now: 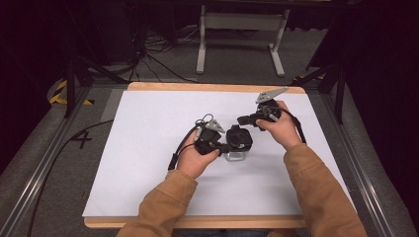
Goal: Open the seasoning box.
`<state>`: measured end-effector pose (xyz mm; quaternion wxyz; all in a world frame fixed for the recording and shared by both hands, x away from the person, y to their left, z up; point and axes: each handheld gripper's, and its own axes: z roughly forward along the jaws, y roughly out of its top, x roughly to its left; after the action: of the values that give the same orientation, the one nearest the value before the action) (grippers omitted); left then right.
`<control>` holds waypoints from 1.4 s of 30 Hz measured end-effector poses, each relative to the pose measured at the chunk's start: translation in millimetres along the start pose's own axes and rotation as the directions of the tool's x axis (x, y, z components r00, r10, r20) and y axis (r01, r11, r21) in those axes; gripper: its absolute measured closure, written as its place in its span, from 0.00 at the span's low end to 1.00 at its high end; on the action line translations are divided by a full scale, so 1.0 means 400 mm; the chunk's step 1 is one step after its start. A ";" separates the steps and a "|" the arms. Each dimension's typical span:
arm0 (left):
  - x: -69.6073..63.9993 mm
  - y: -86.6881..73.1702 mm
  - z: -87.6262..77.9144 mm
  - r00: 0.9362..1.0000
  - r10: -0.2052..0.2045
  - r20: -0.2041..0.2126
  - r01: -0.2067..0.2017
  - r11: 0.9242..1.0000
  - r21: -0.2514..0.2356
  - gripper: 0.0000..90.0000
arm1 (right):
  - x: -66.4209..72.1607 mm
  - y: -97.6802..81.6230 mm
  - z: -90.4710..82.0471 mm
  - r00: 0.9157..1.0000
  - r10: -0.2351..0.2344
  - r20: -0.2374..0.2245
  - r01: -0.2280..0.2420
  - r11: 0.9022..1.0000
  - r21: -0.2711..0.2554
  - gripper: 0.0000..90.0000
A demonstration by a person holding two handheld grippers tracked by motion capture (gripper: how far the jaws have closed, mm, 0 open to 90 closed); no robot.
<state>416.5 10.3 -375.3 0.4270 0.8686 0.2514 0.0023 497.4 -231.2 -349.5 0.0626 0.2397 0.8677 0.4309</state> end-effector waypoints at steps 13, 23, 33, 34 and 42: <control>0.001 0.005 -0.005 1.000 -0.001 -0.012 0.001 0.999 -0.037 0.99 | 0.086 -0.137 -0.092 0.997 -0.069 -0.016 0.070 0.996 0.063 1.00; -0.001 0.008 0.010 1.000 0.002 -0.012 -0.002 0.999 -0.041 1.00 | 0.104 -0.121 -0.083 0.997 -0.072 -0.039 0.072 0.997 0.003 1.00; 0.004 0.006 0.007 0.999 -0.002 -0.048 0.001 1.000 -0.027 1.00 | 0.094 -0.072 -0.079 0.999 -0.031 -0.035 0.027 0.994 -0.106 1.00; 0.002 0.007 0.006 0.999 -0.001 -0.045 -0.001 0.999 -0.038 1.00 | 0.092 -0.067 -0.078 0.999 -0.027 -0.032 0.023 0.993 -0.114 1.00; -0.009 0.015 0.022 0.999 0.025 -0.042 -0.027 0.998 -0.059 0.99 | 0.077 -0.034 -0.069 1.000 0.000 -0.030 -0.004 0.988 -0.152 1.00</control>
<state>418.0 -0.9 -375.8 0.4473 0.8585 0.2488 0.0334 456.8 -243.5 -340.1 0.0672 0.2287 0.8328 0.4997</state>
